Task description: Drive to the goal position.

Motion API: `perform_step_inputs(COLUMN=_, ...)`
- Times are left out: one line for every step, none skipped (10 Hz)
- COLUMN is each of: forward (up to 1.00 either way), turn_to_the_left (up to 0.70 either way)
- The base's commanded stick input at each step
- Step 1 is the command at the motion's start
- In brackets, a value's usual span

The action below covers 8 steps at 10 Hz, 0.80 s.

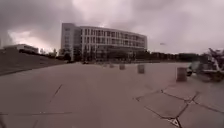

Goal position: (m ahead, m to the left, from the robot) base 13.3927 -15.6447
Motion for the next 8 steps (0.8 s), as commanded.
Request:
perform_step_inputs(forward=0.85, turn_to_the_left=0.00)
perform_step_inputs(forward=0.85, turn_to_the_left=-0.03)
perform_step_inputs(forward=0.85, turn_to_the_left=-0.07)
perform_step_inputs(forward=0.85, turn_to_the_left=-0.13)
perform_step_inputs(forward=0.85, turn_to_the_left=-0.20)
perform_step_inputs(forward=0.85, turn_to_the_left=-0.26)
perform_step_inputs(forward=0.85, turn_to_the_left=-0.29)
perform_step_inputs(forward=0.85, turn_to_the_left=-0.29)
